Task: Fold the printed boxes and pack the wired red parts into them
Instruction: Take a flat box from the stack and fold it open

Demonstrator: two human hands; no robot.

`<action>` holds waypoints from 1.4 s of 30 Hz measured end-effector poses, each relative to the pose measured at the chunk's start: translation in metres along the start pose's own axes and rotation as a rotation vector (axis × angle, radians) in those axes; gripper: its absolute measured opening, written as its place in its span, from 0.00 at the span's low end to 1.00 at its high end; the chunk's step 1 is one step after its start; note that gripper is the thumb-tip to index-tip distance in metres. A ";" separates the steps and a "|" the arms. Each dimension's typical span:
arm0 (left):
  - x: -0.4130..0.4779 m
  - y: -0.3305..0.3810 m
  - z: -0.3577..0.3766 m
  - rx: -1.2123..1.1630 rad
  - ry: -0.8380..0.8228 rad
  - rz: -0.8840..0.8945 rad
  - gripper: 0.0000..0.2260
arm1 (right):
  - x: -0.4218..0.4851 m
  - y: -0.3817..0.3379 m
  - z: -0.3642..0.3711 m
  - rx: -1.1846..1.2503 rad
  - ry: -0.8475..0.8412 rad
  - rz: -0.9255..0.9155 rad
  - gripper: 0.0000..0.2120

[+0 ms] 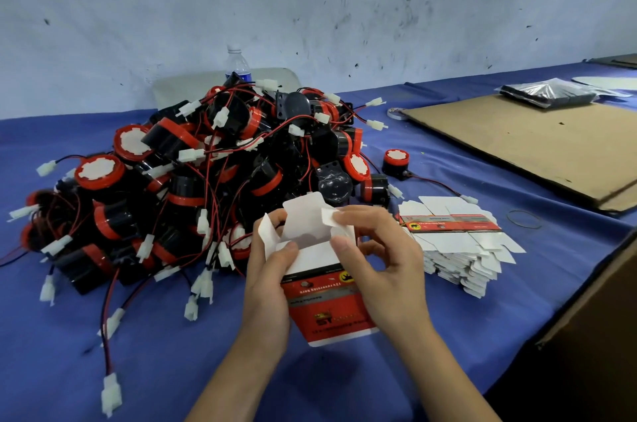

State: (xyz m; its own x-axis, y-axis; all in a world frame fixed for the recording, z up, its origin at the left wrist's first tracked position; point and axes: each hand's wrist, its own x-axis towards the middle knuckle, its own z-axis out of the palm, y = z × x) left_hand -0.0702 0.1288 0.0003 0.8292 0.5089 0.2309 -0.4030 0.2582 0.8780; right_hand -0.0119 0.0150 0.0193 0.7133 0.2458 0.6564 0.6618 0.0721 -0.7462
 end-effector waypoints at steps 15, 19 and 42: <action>0.002 0.005 0.000 0.093 -0.014 0.050 0.19 | 0.004 -0.004 -0.001 0.050 -0.153 0.136 0.13; -0.005 0.000 0.002 0.280 -0.086 0.152 0.26 | 0.006 -0.003 -0.006 0.202 -0.150 0.282 0.18; -0.006 -0.005 0.003 0.523 -0.099 0.373 0.18 | 0.016 -0.004 -0.024 0.574 -0.417 0.501 0.07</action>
State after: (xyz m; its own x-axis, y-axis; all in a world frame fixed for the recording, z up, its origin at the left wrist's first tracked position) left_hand -0.0722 0.1221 -0.0040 0.7118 0.4027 0.5754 -0.4499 -0.3677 0.8139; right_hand 0.0022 -0.0048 0.0354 0.6721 0.7054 0.2251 -0.0060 0.3091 -0.9510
